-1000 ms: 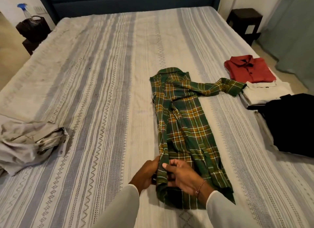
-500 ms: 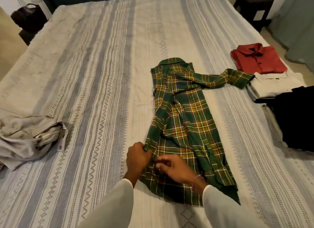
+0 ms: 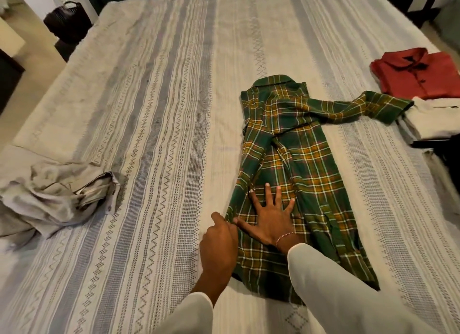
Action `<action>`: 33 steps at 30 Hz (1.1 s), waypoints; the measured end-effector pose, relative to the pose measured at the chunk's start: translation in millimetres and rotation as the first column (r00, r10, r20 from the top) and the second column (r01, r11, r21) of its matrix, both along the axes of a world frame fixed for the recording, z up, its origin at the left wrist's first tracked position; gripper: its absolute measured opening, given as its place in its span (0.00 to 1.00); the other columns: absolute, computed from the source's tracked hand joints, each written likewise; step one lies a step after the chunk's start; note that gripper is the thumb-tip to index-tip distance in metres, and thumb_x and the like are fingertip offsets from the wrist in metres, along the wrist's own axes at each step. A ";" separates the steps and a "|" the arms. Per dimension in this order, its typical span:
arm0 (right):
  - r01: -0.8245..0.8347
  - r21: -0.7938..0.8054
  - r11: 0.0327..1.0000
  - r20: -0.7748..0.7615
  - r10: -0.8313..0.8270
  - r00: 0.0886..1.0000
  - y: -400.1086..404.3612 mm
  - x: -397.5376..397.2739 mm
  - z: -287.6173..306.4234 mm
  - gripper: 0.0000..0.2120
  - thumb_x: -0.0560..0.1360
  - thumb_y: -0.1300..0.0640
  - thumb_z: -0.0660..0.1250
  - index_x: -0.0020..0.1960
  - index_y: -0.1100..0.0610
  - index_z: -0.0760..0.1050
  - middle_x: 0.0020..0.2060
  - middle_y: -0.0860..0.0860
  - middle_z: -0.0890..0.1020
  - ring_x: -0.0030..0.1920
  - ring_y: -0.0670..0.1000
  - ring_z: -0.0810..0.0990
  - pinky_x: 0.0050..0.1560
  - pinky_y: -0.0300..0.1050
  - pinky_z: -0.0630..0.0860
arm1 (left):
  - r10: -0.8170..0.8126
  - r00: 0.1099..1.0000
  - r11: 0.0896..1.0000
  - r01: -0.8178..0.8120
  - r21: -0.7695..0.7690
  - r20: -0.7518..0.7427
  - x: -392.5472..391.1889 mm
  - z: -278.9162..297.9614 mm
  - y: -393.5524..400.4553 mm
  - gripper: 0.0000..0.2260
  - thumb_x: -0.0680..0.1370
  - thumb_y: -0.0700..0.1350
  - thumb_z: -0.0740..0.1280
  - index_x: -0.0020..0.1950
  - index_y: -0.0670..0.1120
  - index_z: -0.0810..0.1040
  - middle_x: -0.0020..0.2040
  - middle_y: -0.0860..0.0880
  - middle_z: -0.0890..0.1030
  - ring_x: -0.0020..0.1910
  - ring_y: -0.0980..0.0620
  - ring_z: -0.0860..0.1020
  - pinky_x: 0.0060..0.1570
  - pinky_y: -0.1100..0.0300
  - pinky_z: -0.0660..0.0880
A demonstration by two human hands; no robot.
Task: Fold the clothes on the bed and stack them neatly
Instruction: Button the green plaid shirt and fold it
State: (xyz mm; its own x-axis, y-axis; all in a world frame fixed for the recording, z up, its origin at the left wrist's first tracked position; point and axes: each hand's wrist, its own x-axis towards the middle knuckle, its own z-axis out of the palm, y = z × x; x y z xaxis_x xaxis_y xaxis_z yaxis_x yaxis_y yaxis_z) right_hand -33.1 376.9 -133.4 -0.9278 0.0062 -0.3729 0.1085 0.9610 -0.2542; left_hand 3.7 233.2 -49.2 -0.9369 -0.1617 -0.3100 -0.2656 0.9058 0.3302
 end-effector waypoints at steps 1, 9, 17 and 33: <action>0.007 0.011 1.000 0.009 -0.007 1.000 -1.1 -1.3 0.9 0.54 0.63 0.13 0.37 0.81 0.40 0.39 0.80 0.55 0.35 0.79 0.66 0.34 0.68 0.78 0.32 | -0.023 1.000 1.000 0.023 -0.014 0.012 1.3 0.2 -1.4 0.13 0.85 0.56 0.53 0.60 0.48 0.65 0.51 0.47 0.82 0.46 0.49 0.82 0.48 0.56 0.81; 0.049 0.006 0.999 0.033 -0.049 0.998 4.1 -6.8 0.8 0.64 0.55 0.11 0.34 0.81 0.47 0.35 0.80 0.54 0.33 0.78 0.65 0.30 0.71 0.77 0.34 | -0.240 0.969 0.952 0.248 -0.182 0.067 -0.1 16.0 -11.6 0.20 0.85 0.59 0.49 0.67 0.48 0.69 0.57 0.51 0.81 0.52 0.53 0.81 0.53 0.63 0.75; 0.050 -0.375 0.926 -0.372 -0.200 0.906 -27.1 27.2 13.1 0.36 0.80 0.31 0.44 0.74 0.53 0.69 0.72 0.54 0.72 0.71 0.57 0.70 0.72 0.61 0.69 | -0.244 0.969 0.953 0.246 -0.179 0.033 11.8 21.5 -3.7 0.16 0.86 0.56 0.49 0.64 0.47 0.67 0.54 0.50 0.82 0.48 0.52 0.81 0.48 0.63 0.74; 0.266 -0.566 0.781 0.037 -0.298 0.954 -28.1 34.7 32.6 0.38 0.75 0.27 0.46 0.77 0.46 0.66 0.82 0.46 0.52 0.82 0.52 0.46 0.80 0.62 0.44 | -0.231 0.972 0.952 0.217 -0.215 -0.042 25.4 27.8 -8.2 0.16 0.86 0.54 0.50 0.59 0.48 0.74 0.50 0.50 0.82 0.40 0.52 0.76 0.41 0.60 0.69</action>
State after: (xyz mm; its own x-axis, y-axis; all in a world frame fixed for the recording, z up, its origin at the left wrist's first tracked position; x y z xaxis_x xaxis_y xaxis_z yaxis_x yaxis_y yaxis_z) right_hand 1.6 348.8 -100.7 -0.9354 0.0761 -0.3454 0.3236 0.5783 -0.7489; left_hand 29.0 225.0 -21.3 -0.9736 0.0001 -0.2282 -0.0324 0.9898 0.1387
